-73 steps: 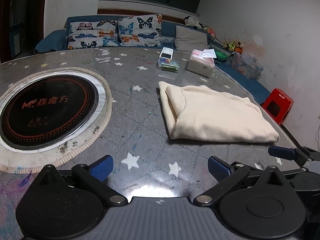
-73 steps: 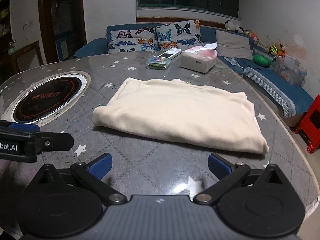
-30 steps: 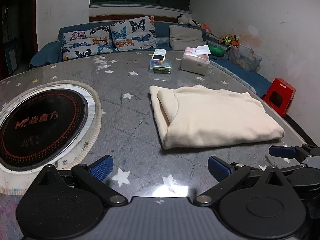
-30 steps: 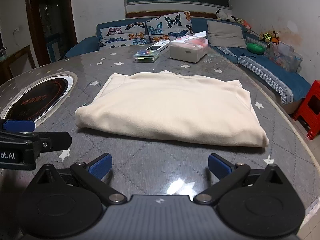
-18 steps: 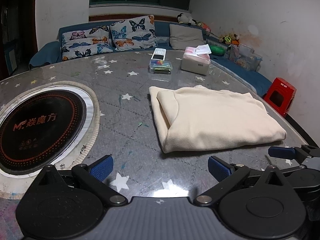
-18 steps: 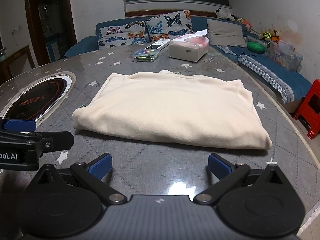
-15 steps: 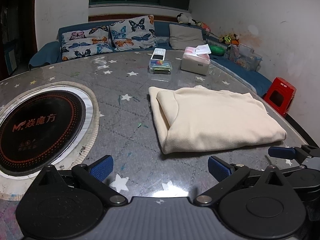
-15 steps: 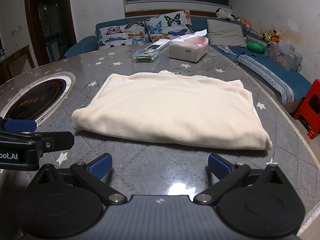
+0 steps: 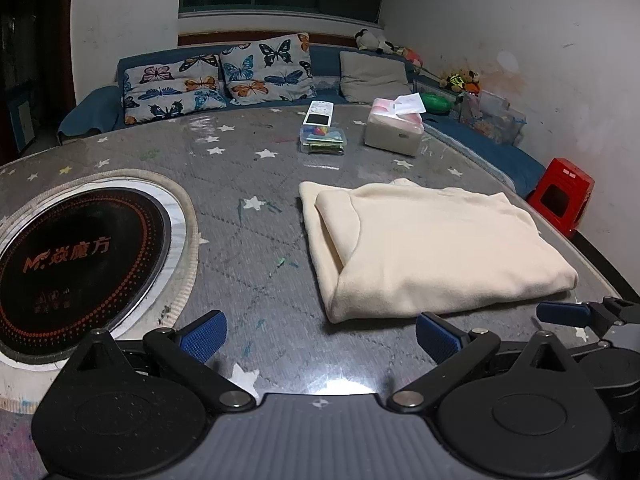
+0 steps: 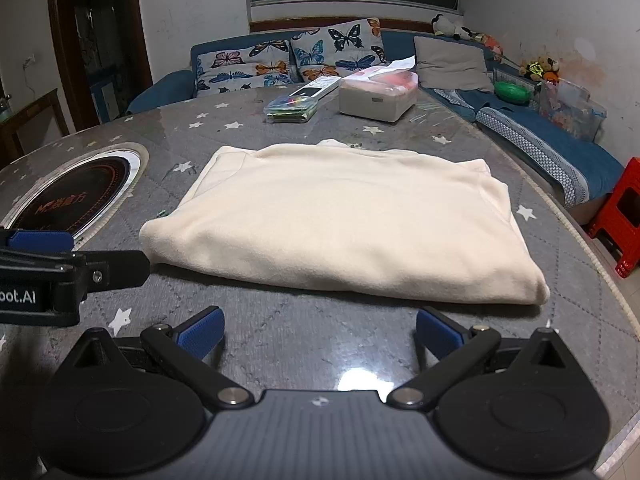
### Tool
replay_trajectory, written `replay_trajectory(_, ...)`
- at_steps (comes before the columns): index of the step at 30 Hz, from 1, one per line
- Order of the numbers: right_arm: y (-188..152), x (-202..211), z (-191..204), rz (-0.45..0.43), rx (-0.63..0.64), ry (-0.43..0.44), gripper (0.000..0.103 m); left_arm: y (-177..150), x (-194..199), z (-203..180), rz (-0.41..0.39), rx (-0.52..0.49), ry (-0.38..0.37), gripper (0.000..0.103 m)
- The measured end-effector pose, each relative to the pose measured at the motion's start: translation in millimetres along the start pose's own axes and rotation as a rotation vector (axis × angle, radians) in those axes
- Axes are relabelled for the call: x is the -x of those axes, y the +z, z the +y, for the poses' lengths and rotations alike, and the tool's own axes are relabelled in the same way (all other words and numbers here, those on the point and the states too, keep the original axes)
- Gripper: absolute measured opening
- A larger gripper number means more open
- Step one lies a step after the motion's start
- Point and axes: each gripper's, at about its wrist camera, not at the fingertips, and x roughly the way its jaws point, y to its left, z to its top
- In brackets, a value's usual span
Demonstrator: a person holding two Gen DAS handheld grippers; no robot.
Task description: Fold clothes
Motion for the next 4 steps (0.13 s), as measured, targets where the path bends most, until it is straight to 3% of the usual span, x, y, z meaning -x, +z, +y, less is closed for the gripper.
replay_trajectory(4,0.9,-2.7,-0.2,0.002,-0.002,-0.001,0.103,2.0,-1.6,0.0,-0.003,-0.005,0.003,0.102)
